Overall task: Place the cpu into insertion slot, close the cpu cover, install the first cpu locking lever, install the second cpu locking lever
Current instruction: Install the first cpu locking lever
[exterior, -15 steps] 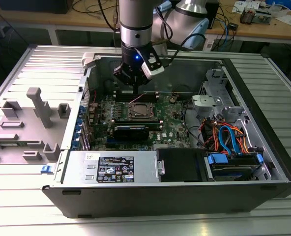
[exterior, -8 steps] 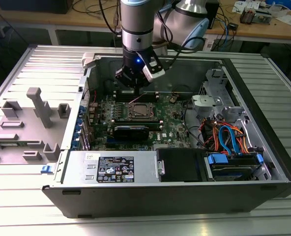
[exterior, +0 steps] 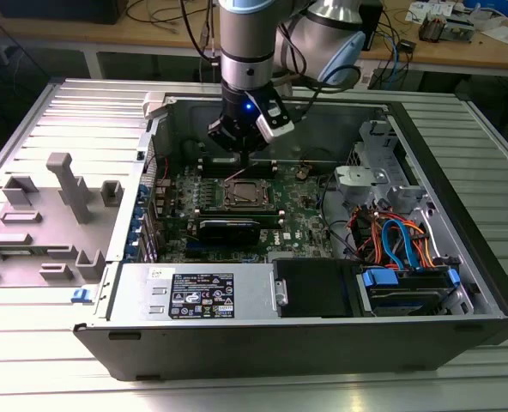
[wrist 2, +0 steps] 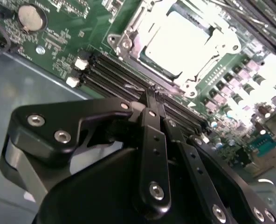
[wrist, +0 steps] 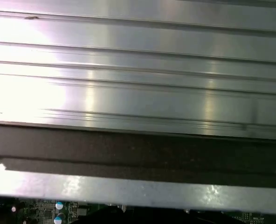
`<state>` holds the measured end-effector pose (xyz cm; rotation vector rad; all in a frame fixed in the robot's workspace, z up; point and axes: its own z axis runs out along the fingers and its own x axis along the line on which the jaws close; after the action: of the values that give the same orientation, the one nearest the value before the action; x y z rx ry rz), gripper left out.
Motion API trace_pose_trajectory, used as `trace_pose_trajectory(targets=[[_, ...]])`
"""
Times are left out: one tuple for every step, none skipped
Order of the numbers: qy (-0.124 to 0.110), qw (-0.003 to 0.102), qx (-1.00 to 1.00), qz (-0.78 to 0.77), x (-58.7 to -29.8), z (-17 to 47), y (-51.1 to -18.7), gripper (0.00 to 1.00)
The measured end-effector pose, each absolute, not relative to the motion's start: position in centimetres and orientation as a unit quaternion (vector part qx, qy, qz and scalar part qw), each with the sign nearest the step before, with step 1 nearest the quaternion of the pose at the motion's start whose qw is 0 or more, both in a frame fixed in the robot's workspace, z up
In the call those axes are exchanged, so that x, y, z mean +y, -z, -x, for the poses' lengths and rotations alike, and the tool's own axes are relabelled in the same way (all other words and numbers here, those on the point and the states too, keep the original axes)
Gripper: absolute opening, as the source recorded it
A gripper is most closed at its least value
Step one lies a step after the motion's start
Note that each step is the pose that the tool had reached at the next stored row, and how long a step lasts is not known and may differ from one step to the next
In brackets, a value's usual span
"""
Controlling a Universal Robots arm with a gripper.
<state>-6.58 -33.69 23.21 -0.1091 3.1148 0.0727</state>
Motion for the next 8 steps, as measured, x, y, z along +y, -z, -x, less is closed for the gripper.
trace_pose_trajectory(targets=[[-0.023, 0.012, 0.999, 0.035, -33.7, 6.5, -23.1, 0.11], [-0.023, 0.012, 0.999, 0.035, -33.6, 6.3, -23.0, 0.11], [-0.023, 0.012, 0.999, 0.035, -33.6, 6.2, -22.9, 0.11], [-0.023, 0.012, 0.999, 0.035, -33.6, 6.0, -22.7, 0.11], [-0.023, 0.012, 0.999, 0.035, -33.6, 5.8, -22.5, 0.11], [-0.023, 0.012, 0.999, 0.035, -33.6, 5.7, -22.4, 0.11], [-0.023, 0.012, 0.999, 0.035, -33.6, 5.6, -22.3, 0.11], [-0.023, 0.012, 0.999, 0.035, -33.6, 5.3, -22.1, 0.11]])
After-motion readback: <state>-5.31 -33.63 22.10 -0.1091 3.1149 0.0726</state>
